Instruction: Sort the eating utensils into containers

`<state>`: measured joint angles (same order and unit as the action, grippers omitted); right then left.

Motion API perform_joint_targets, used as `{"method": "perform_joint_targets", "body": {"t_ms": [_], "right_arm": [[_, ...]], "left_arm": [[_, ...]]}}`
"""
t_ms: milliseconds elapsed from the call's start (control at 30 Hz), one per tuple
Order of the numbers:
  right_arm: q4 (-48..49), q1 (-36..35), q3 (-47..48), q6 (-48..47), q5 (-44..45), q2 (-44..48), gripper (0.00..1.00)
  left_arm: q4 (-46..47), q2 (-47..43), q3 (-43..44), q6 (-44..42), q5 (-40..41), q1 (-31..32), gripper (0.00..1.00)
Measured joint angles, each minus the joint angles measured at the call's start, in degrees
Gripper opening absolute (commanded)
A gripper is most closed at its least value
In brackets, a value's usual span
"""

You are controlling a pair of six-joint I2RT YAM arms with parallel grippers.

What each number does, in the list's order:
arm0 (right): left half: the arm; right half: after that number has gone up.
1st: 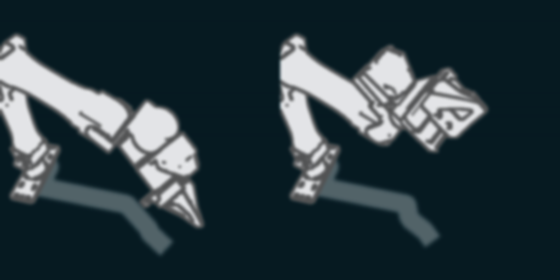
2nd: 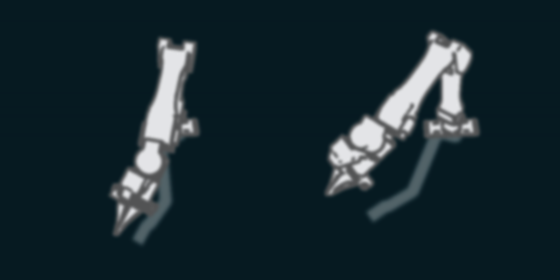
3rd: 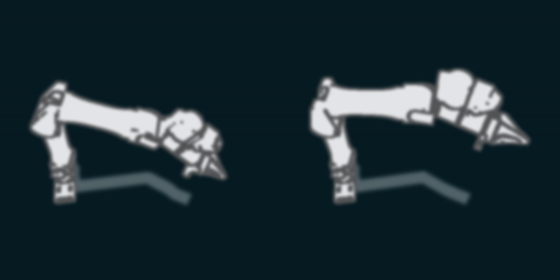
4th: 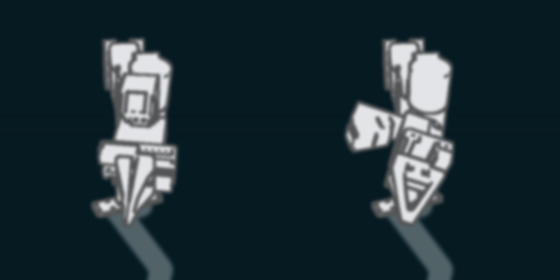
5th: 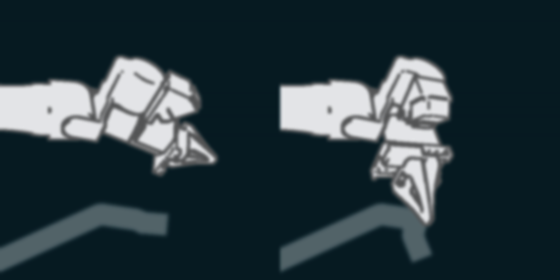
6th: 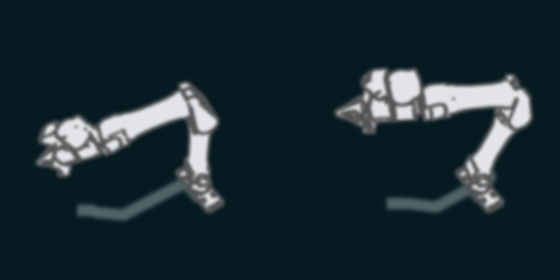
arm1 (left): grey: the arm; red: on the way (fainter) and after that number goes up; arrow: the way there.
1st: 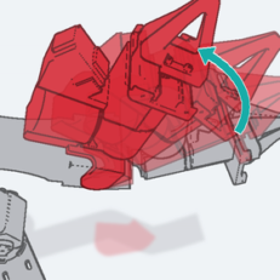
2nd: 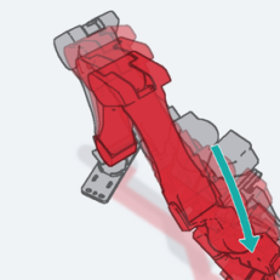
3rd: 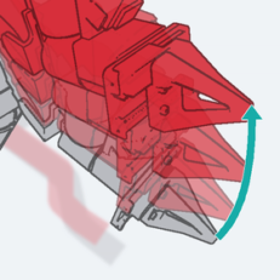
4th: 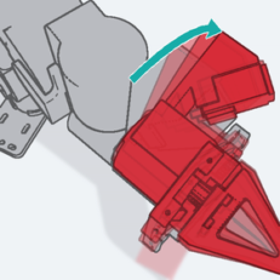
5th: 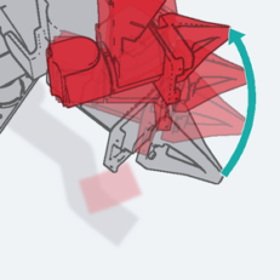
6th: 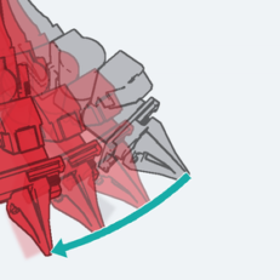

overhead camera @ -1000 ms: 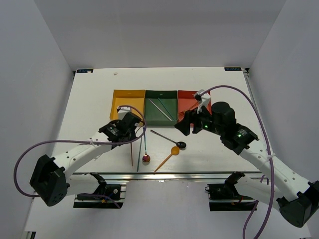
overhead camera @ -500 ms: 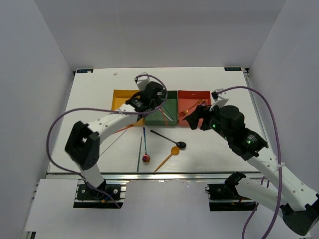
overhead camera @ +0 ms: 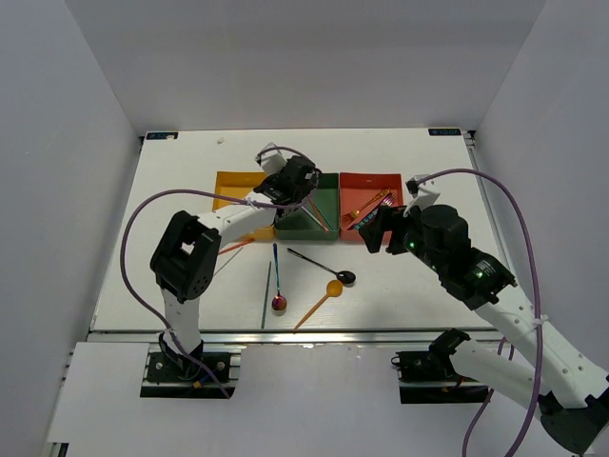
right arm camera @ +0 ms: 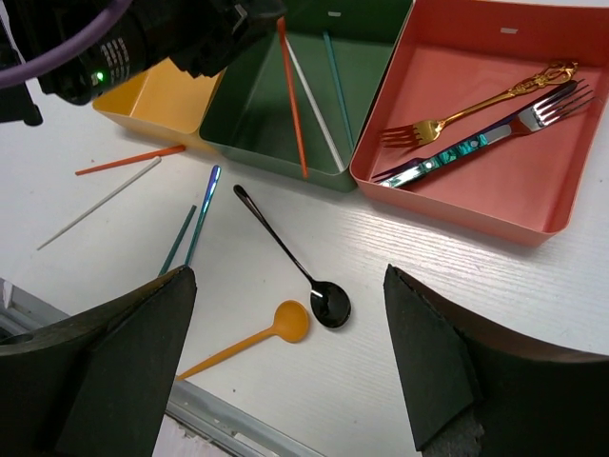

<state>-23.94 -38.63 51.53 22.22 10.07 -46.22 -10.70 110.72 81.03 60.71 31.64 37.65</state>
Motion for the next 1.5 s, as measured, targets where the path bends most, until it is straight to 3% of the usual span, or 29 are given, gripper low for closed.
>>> {"method": "perform_joint_targets", "body": {"t_ms": [100, 433, 533, 633, 800, 900, 1000, 1167, 1300, 1500], "right_arm": [[0.0, 0.0, 0.0, -0.2, -1.0, -0.4, 0.85], [1.0, 0.0, 0.1, -1.2, -6.6, -6.9, 0.86], [2.2, -0.2, 0.2, -1.4, -9.7, -10.5, 0.86], [2.8, -3.8, 1.5, -1.4, -9.9, -15.3, 0.86], [3.3, -17.2, 9.6, 2.2, -1.2, -29.2, 0.86], [3.7, -23.5, 12.4, 6.3, 5.6, -36.1, 0.84], [2.4, -27.5, 17.9, 9.9, 10.4, -44.5, 0.72], [-1.4, -31.4, 32.7, 16.3, 16.8, -61.9, 0.64], [-4.7, -33.5, 38.7, 20.5, 19.4, -70.0, 0.54], [-7.1, -36.5, 39.4, 25.8, 20.5, -73.4, 0.48]], "left_arm": [[1.2, 0.0, 0.0, 0.7, -0.5, -0.9, 0.69], [2.3, -4.4, -2.1, -1.1, -3.8, -1.3, 0.85], [-1.5, -10.7, -2.1, -4.8, -3.0, -1.2, 0.98], [-8.8, -21.1, -2.1, -9.9, 1.7, -1.2, 0.98], [-19.4, -41.7, -4.3, -20.1, 11.7, -1.5, 0.98], [-24.9, -54.4, -11.5, -23.8, 17.6, -1.6, 0.98], [-28.9, -69.0, -22.6, -26.0, 22.3, -1.6, 0.98], [-29.9, -92.1, -34.1, -28.5, 23.4, -1.6, 0.98], [-29.2, -95.7, -34.3, -29.0, 24.5, -1.6, 0.98], [-29.2, -88.1, -34.7, -29.9, 23.1, -1.6, 0.98]]}}
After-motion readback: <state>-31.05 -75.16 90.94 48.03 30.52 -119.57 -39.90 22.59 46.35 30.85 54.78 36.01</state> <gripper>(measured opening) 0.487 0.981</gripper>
